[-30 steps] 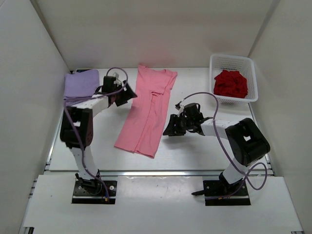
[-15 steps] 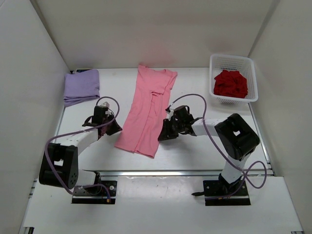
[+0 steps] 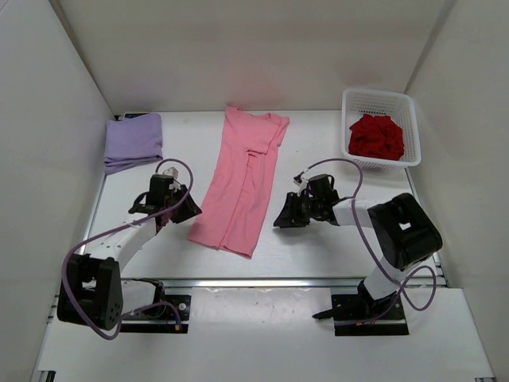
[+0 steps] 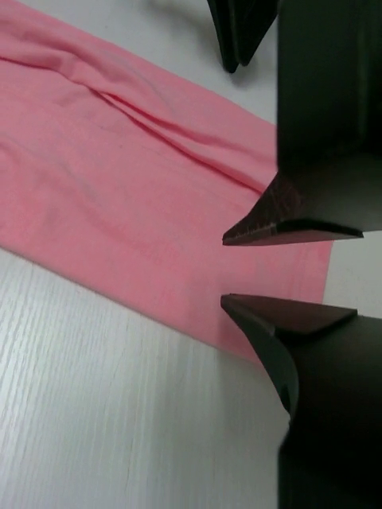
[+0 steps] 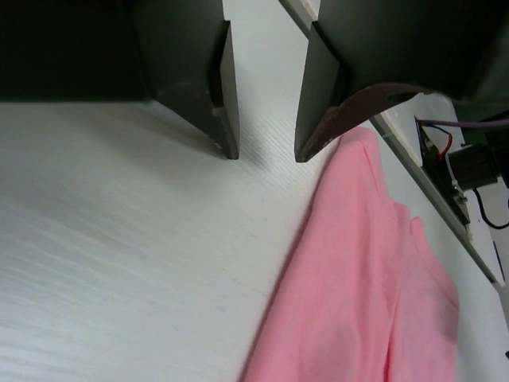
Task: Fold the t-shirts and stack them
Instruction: Rotate the tshirt 90 degrees
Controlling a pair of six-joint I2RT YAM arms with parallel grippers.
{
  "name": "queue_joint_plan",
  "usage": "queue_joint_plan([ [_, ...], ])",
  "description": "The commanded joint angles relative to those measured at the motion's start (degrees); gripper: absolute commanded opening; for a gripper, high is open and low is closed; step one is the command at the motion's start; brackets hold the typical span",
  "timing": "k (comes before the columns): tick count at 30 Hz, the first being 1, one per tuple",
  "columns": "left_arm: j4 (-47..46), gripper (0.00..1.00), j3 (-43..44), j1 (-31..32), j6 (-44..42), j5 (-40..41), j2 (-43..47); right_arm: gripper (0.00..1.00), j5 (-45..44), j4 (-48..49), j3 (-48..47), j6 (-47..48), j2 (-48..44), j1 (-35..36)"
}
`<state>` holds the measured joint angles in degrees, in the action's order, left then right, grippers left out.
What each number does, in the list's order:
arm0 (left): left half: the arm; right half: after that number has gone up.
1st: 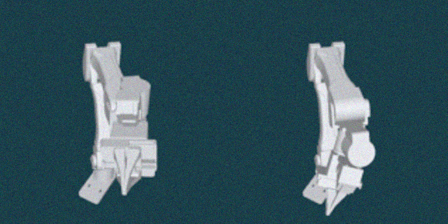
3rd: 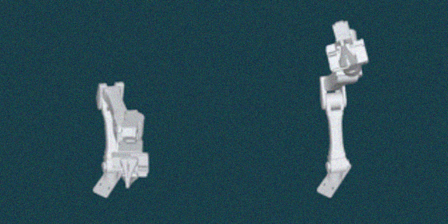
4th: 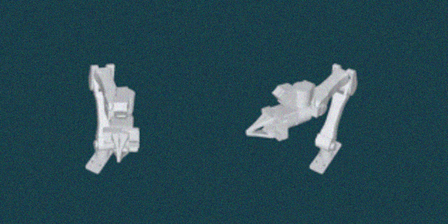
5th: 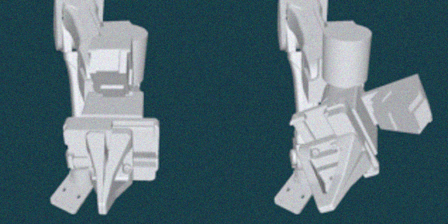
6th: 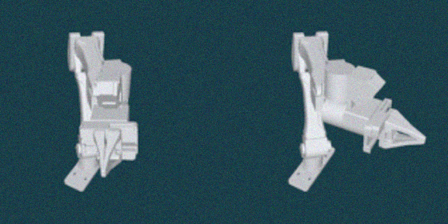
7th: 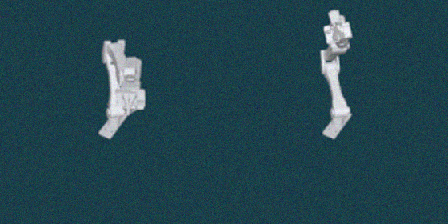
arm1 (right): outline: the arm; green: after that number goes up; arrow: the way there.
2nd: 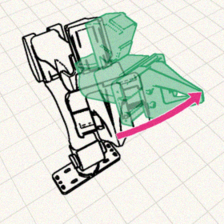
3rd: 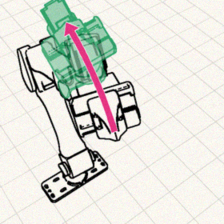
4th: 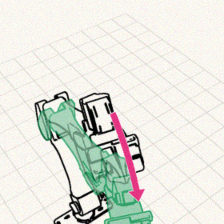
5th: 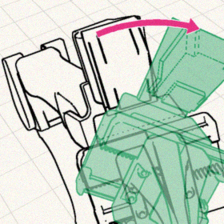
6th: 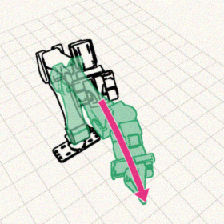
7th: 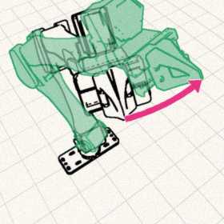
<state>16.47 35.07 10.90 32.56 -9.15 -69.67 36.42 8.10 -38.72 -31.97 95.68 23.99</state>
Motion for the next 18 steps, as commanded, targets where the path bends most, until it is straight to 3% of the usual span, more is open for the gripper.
queue_joint_plan([
  [1, 2.3, 0.44, -1.0, -1.9, -1.2, 1.9, 1.7, 0.33, -3.0, -2.3, -0.8, 2.1, -0.8, 3.2],
  [6, 1.1, 0.68, -2.4, -2.2, 0.4, -1.2, 1.8, 0.38, -1.4, 0.0, -5.6, 0.8, 6.3, 4.8],
  [7, 0.9, 0.64, -2.3, -2.2, 0.3, -0.9, 1.8, 0.38, -1.0, -0.3, -6.4, 0.9, 7.8, 4.9],
  [8, 1.7, 0.48, -2.4, -2.3, 0.5, -0.2, 2.0, 0.38, -1.1, -0.4, -7.4, 0.8, 8.7, 5.5],
  [9, 1.9, 0.4, -2.6, -2.4, 0.2, 0.4, 2.5, 0.37, -0.9, -0.5, -8.5, 0.2, 10.0, 5.8],
  [13, 3.5, 0.42, -1.5, -1.9, -0.6, 1.1, 1.1, 0.26, 0.5, -1.0, -11.5, -0.6, 13.4, 6.8],
  [15, 4.0, 0.42, -1.7, -1.2, -1.0, 2.5, 1.3, 0.09, 1.6, 0.2, -11.0, -0.6, 13.8, 6.3],
  [17, 4.3, 0.42, -2.0, -1.1, -1.6, 2.5, 1.7, 0.0, 0.8, 0.2, -9.4, -1.1, 11.0, 5.5],
  [18, 4.2, 0.43, -2.2, -1.1, -1.6, 2.5, 0.9, 0.0, 0.1, -0.4, -7.8, -0.5, 10.3, 5.0],
])
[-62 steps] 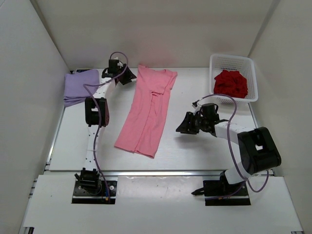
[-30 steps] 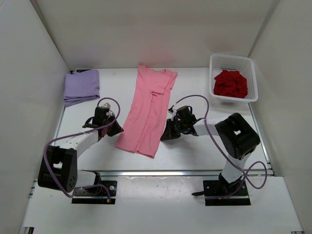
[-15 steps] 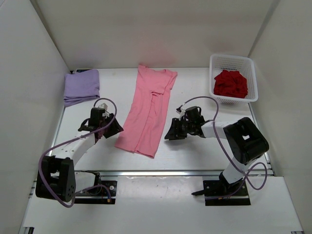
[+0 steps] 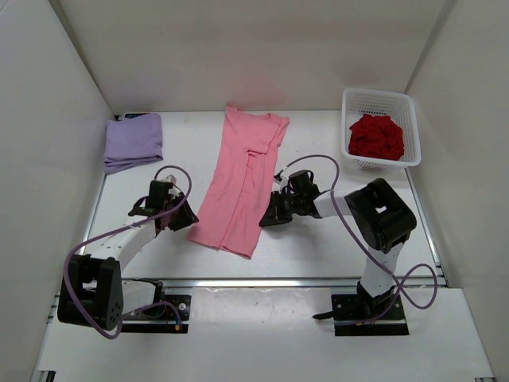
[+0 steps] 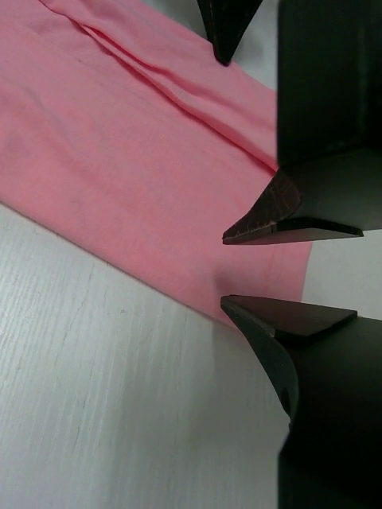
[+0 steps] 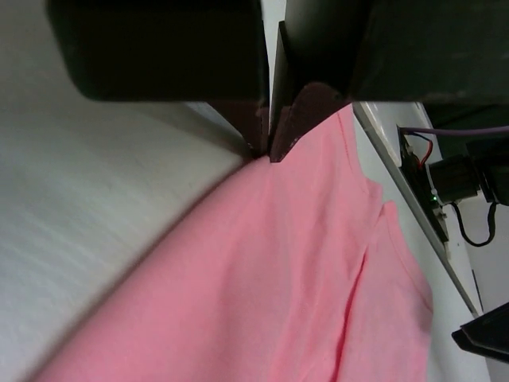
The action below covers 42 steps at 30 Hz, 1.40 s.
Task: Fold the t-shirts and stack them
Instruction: Rotate the tshirt 90 degrees, then grab the bottom of the folded rectangular tshirt with both arms
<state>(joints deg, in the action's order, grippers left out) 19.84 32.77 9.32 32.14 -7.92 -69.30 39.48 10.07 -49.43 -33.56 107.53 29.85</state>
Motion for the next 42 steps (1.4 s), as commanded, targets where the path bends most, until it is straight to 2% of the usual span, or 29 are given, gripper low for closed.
queue_joint_plan([
  [1, 0.9, 0.43, -0.3, 0.4, -1.5, 1.1, 0.6, 0.01, -3.6, -2.6, 4.2, 1.6, -3.6, -1.6],
  [4, 0.3, 0.44, -1.3, 0.5, -2.2, -2.1, 0.4, 0.0, -4.2, -4.4, 8.6, 1.9, -9.9, -5.3],
  [8, 2.4, 0.46, -1.2, 6.2, -3.0, -4.5, -1.6, 0.01, -4.8, -6.9, 13.9, 3.8, -17.2, -9.6],
  [10, 2.9, 0.5, -2.3, 8.8, -3.4, -8.0, -3.1, 0.22, -5.0, -7.3, 15.3, 4.6, -19.3, -11.0],
  [12, 1.7, 0.54, -4.9, 9.0, -3.6, -13.7, -4.0, 0.32, -4.7, -9.8, 15.4, 5.3, -20.3, -11.0],
  [15, 3.4, 0.55, -6.0, 9.4, -4.4, -18.1, -6.0, 0.36, -5.2, -14.4, 16.0, 6.1, -23.6, -9.7],
  [19, 3.2, 0.57, -7.5, 13.4, -4.4, -19.1, -5.8, 0.38, -6.8, -20.9, 17.7, 6.8, -25.8, -5.9],
  [22, 3.7, 0.51, -8.2, 14.1, -3.6, -19.9, -5.7, 0.37, -6.7, -20.5, 20.3, 5.1, -26.8, -3.2],
  [29, 2.7, 0.37, -9.0, 14.8, -3.5, -20.8, -4.6, 0.37, -8.0, -23.8, 17.2, 5.9, -23.9, 1.3],
  [37, 1.1, 0.34, -10.6, 13.9, -2.3, -21.0, -2.8, 0.34, -7.6, -24.8, 17.5, 6.1, -23.2, 2.1],
  [39, 1.2, 0.35, -10.8, 13.7, -2.2, -20.7, -3.2, 0.32, -7.8, -26.1, 16.6, 6.5, -22.0, 3.1],
  [42, 0.9, 0.5, -10.0, 12.7, -2.7, -22.6, -1.6, 0.34, -8.3, -26.9, 16.2, 6.7, -22.4, 3.8],
])
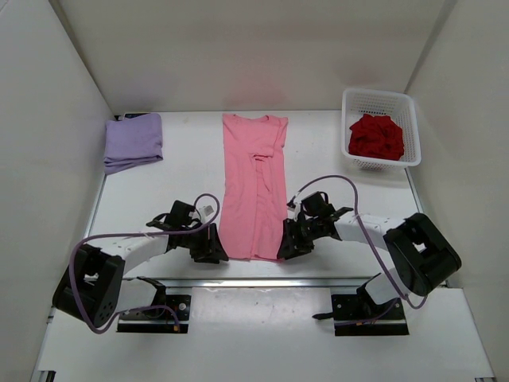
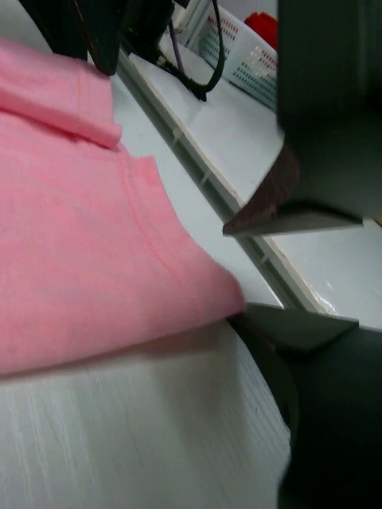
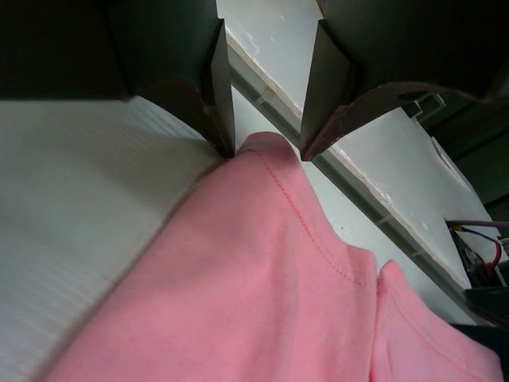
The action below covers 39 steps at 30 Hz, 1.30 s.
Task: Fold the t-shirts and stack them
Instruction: Grab the bottom of the folded rectangular tshirt with both arms
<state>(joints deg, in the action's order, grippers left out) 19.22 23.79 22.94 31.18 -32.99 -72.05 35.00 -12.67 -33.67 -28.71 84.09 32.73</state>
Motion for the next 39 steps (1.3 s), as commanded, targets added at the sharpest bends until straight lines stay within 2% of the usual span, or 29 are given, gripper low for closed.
queue_joint_plan([
  [1, 1.9, 0.57, -1.0, -1.5, -1.8, 2.1, 2.3, 0.38, -3.8, -4.2, 0.4, 2.1, 0.7, 1.3],
  [4, 3.2, 0.63, -1.0, -3.8, -0.9, 4.4, 6.2, 0.41, -2.9, -2.8, 2.5, 1.2, -1.3, -1.3],
  [6, 2.0, 0.57, -1.6, -5.6, 0.8, 5.1, 7.3, 0.41, -2.7, -2.0, 3.0, 0.9, -0.6, -1.5],
  [7, 2.0, 0.57, -1.8, -6.2, 1.4, 5.1, 7.3, 0.41, -2.4, -2.0, 3.2, 1.2, -0.1, -1.3],
  [13, 0.2, 0.54, -0.7, -2.5, 3.4, 7.9, 1.3, 0.32, -1.7, -1.7, 2.0, 1.5, 2.5, 0.0],
  [16, -2.2, 0.48, -1.6, -2.1, 4.5, 7.5, 0.3, 0.25, -1.8, -1.3, 2.0, 2.1, 2.6, -0.9],
  [18, -2.3, 0.36, -1.2, -2.2, 4.3, 7.9, 0.2, 0.19, -1.4, -0.8, 1.9, 2.2, 2.9, -0.7],
  [20, -2.8, 0.3, -1.1, -1.8, 4.6, 7.9, 0.3, 0.11, -2.2, -2.1, 0.9, 3.3, 3.5, 0.4],
  [22, -3.4, 0.12, -0.9, -1.5, 4.4, 7.2, -0.2, 0.06, -2.5, -2.7, 0.3, 3.3, 3.7, 0.7],
  [24, -2.4, 0.02, -0.2, 0.3, 3.8, 7.8, -0.2, 0.0, -3.0, -3.9, 0.4, 3.4, 3.1, 0.6],
  [25, -1.2, 0.0, 0.2, 0.9, 3.8, 8.1, 0.0, 0.0, -3.5, -4.7, 0.9, 3.7, 2.5, 1.4],
  [29, 1.5, 0.0, -1.7, 3.3, 5.2, 9.5, 2.9, 0.0, -4.2, -8.3, 1.8, 3.9, -0.4, 4.3],
  [34, 7.0, 0.0, -5.5, 3.0, 8.5, 9.0, 13.9, 0.0, -6.3, -12.2, 2.2, 3.5, -6.1, 5.6],
  [39, 8.1, 0.0, -2.5, 1.0, 10.7, 7.9, 18.8, 0.0, -8.0, -14.0, -2.6, 4.4, -9.7, 5.1],
])
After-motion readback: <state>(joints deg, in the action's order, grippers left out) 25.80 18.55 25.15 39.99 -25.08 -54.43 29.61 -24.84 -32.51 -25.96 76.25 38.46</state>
